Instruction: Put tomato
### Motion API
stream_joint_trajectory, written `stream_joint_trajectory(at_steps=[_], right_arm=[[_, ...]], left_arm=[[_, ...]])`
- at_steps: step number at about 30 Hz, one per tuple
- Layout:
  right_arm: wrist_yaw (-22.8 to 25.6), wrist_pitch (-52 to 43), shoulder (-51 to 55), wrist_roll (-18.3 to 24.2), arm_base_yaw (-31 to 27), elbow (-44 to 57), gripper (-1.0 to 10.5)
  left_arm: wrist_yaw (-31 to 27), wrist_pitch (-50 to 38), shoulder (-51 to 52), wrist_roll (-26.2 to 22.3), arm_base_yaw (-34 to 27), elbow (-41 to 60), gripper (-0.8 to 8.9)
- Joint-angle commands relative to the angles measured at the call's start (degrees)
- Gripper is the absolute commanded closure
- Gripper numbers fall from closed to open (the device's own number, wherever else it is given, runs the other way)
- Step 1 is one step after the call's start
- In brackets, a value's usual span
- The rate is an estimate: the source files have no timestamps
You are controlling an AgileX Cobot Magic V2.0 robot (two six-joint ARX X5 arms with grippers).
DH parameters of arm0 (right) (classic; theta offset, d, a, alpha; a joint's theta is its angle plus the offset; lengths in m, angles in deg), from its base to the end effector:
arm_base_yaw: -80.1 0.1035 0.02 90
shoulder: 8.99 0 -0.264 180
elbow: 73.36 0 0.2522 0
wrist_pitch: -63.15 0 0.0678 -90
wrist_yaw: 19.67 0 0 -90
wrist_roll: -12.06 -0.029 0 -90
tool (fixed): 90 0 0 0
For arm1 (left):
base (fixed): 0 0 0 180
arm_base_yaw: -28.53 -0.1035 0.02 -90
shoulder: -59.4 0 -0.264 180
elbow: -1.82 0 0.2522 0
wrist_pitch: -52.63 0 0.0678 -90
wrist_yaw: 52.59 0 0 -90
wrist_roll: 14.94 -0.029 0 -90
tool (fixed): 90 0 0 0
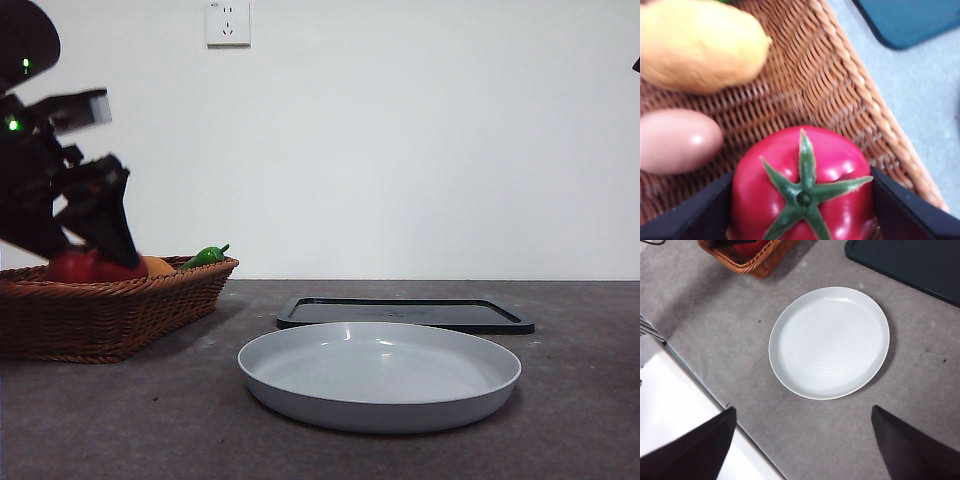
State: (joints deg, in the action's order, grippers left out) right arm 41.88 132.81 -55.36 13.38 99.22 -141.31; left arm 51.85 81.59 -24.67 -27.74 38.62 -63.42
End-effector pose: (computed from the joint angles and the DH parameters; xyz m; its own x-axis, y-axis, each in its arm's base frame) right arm 0.1227 0.0572 0.3179 0.3990 0.6425 -0.6542 -0.6047 0.7207 0.3390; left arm 0.2900 -0.0590 0.2137 0.5969 -0.3595 -0.7173 0.4879 0.8724 -0.0313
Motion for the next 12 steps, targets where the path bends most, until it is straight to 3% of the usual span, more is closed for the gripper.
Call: stream_joint_trajectory(at_steps=[1,8,12], right_arm=[[-0.11,-0.55,-0.37,0.44,0.26,-1.16,5.2],[-0.09,-0.55,-0.37,0.44,0.26,-1.16,5.2],[-0.07,-0.55,-0.37,0.44,0.26,-1.16,5.2]], left_arm=[[0.22,-0.07,3.06,0.66,0.68,-2.89,5.07],[3.58,0.22,11.1,3.28,5.31,-4.33,5.06],[3.65,0.39,13.42,3.5,11.28,-4.33,5.06]])
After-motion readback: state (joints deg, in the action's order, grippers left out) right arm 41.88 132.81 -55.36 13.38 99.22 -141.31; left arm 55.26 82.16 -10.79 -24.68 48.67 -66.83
